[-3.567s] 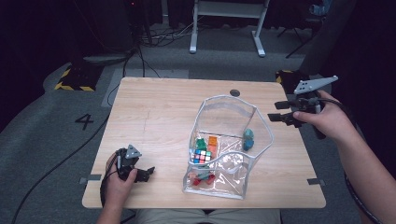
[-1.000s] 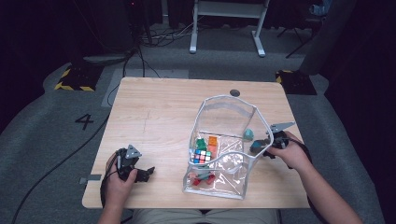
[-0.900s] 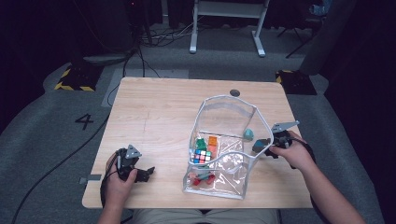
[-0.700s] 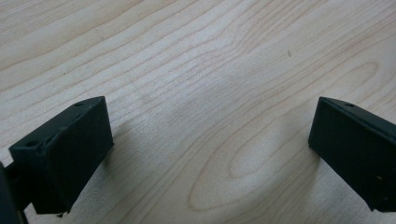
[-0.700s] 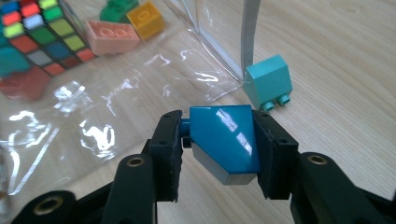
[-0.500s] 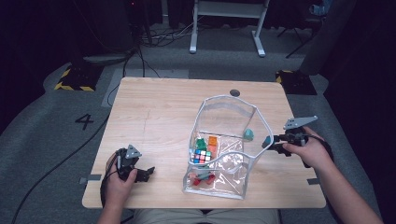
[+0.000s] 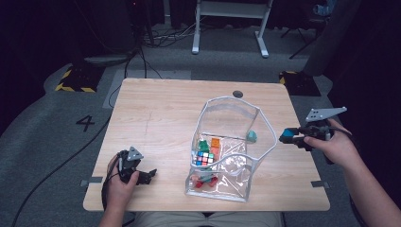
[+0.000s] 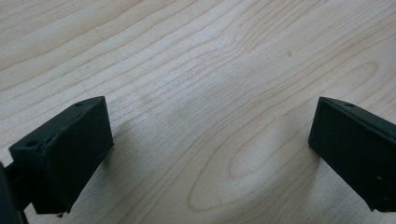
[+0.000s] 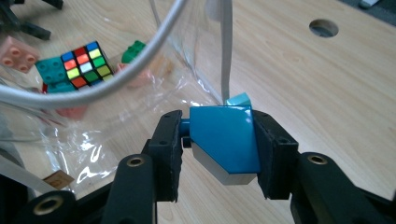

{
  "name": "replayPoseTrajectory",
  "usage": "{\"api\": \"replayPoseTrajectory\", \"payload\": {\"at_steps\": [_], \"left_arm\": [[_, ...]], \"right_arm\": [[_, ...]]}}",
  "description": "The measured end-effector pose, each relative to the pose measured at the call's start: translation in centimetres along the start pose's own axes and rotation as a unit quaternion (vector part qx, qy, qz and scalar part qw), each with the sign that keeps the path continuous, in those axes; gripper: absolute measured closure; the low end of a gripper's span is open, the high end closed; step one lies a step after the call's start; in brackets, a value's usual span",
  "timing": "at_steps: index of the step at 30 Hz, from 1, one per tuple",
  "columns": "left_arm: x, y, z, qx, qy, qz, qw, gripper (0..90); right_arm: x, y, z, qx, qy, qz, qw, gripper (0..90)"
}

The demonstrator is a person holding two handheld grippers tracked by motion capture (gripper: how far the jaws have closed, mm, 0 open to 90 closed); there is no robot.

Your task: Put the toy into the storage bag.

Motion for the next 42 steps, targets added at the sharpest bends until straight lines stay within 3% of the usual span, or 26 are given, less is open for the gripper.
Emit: {"api": "replayPoseTrajectory", "payload": {"at_steps": [12, 19, 31, 38, 42], "left_arm": [[0.0, 0.0, 0.0, 0.0, -0.001, -0.001, 1.0, 0.0], [0.0, 0.0, 0.0, 0.0, 0.0, 0.0, 1.0, 0.0], [0.0, 0.0, 0.0, 0.0, 0.0, 0.0, 1.0, 0.0], [0.0, 0.0, 0.0, 0.0, 0.0, 0.0, 1.0, 0.0], [0.0, 0.0, 0.0, 0.0, -0.001, -0.001, 1.0, 0.0]], "right_arm": [[-0.2, 2.6, -3.3, 0.013, 0.01, 0.001, 0.9999, 57.3], [-1.8, 3.0, -6.7, 0.039, 0.013, -0.018, 0.999, 57.3], [-5.1, -0.8, -11.1, 0.038, 0.036, -0.055, 0.9971, 57.3], [-6.2, -3.3, -13.2, 0.035, 0.033, -0.059, 0.9971, 57.3], [-6.3, -4.9, -13.9, 0.028, 0.033, -0.049, 0.9979, 57.3]]}}
Point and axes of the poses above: each handheld gripper's, and its own axes: y roughly backward along the jaws, z roughly out of its underside, x roughly to its right, the point moved 4 cm from there along -y, roughly forward along the jaws, and after that the axes turned 8 degrees about z, right-handed, at the moved point
